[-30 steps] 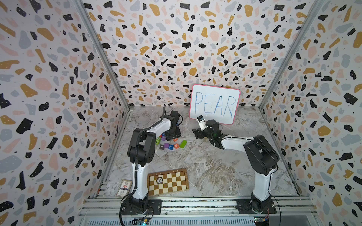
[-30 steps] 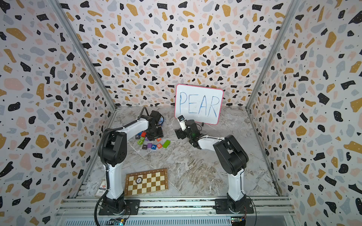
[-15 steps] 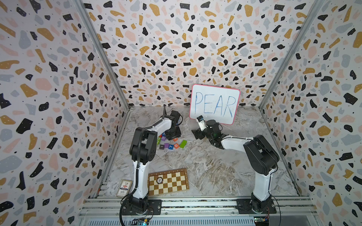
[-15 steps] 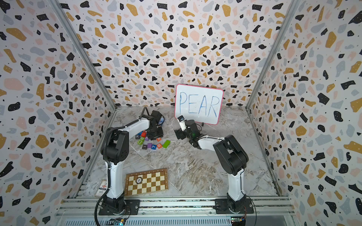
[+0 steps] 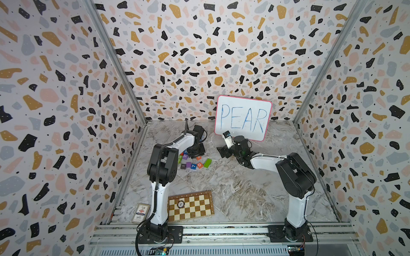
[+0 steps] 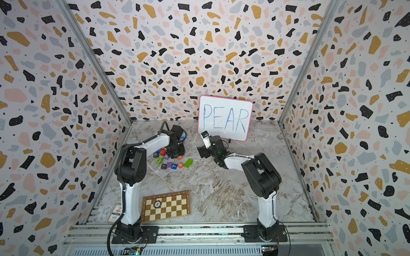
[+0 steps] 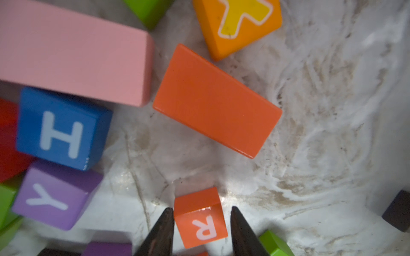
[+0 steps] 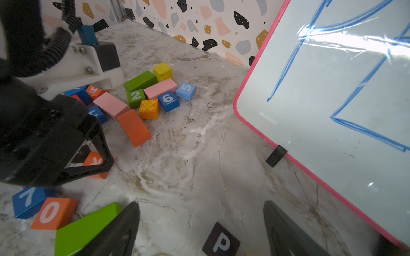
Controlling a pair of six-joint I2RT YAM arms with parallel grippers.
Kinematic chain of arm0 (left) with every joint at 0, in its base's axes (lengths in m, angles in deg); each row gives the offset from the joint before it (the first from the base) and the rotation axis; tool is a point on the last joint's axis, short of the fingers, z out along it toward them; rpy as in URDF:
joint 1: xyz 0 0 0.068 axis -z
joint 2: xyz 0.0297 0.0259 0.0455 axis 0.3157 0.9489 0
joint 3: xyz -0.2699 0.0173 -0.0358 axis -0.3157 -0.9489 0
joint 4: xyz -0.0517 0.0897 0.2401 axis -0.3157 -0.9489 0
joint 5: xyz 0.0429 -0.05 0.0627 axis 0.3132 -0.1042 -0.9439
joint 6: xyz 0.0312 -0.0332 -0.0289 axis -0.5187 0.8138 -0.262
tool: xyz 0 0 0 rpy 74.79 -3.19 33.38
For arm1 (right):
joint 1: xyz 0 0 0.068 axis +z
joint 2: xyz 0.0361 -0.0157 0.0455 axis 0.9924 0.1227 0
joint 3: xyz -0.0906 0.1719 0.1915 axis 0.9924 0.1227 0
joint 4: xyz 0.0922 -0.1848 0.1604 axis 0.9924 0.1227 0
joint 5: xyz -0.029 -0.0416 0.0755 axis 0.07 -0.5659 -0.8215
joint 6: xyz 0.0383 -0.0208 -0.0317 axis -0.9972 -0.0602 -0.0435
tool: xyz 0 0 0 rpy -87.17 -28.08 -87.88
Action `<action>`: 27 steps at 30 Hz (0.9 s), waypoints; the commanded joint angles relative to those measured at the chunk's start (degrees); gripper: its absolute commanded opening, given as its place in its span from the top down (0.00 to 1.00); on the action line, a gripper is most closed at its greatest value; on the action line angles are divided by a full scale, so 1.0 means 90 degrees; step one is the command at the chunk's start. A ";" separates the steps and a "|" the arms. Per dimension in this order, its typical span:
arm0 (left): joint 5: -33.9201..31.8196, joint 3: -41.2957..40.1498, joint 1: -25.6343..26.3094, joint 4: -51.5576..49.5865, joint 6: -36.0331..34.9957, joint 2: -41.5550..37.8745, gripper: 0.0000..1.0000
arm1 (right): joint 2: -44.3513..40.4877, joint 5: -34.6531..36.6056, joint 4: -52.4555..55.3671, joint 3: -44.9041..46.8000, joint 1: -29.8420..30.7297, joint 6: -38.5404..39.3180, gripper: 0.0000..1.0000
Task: Spell the uppercase word “pear” with letter blocks
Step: Pick up the letter block from the center of the board.
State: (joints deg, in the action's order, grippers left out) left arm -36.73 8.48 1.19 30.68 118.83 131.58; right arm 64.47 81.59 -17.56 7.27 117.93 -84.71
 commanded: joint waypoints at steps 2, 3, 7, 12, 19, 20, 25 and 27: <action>-0.0121 0.0183 -0.0039 -0.0169 -0.0011 0.0137 0.60 | -0.0138 -0.0071 -0.0016 0.0047 -0.0020 -0.0101 0.11; -0.0118 0.0191 -0.0047 -0.0173 -0.0011 0.0127 0.61 | -0.0139 -0.0070 -0.0022 0.0052 -0.0015 -0.0100 0.11; -0.0168 0.0225 -0.0047 -0.0207 -0.0025 0.0039 0.63 | -0.0151 -0.0070 -0.0019 0.0049 -0.0015 -0.0102 0.11; -0.0220 0.0256 -0.0040 -0.0248 -0.0052 -0.0148 0.65 | -0.0221 -0.0042 0.0055 0.0024 -0.0007 -0.0120 0.11; -0.0023 -0.0065 0.0082 -0.0107 -0.0086 -0.0619 0.68 | -0.0745 0.0176 0.0846 0.0054 0.0007 -0.0717 0.12; -0.0027 -0.0098 0.0110 -0.0124 -0.0093 -0.0724 0.68 | -0.0881 0.0156 0.0954 0.0177 0.0017 -0.0846 0.12; -0.0064 -0.0476 0.0473 -0.0091 -0.0132 -0.1318 0.68 | -0.1809 0.0427 0.1469 0.1311 0.0020 -0.1295 0.12; -0.0168 -0.0730 0.0846 0.0031 -0.0147 -0.1542 0.67 | -0.2421 0.0494 0.1473 0.2048 -0.0061 -0.1533 0.12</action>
State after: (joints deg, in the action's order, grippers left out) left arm -37.73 4.37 4.84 30.51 118.31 120.50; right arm 48.91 84.15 -8.23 19.47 117.89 -94.24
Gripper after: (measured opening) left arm 0.330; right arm 0.881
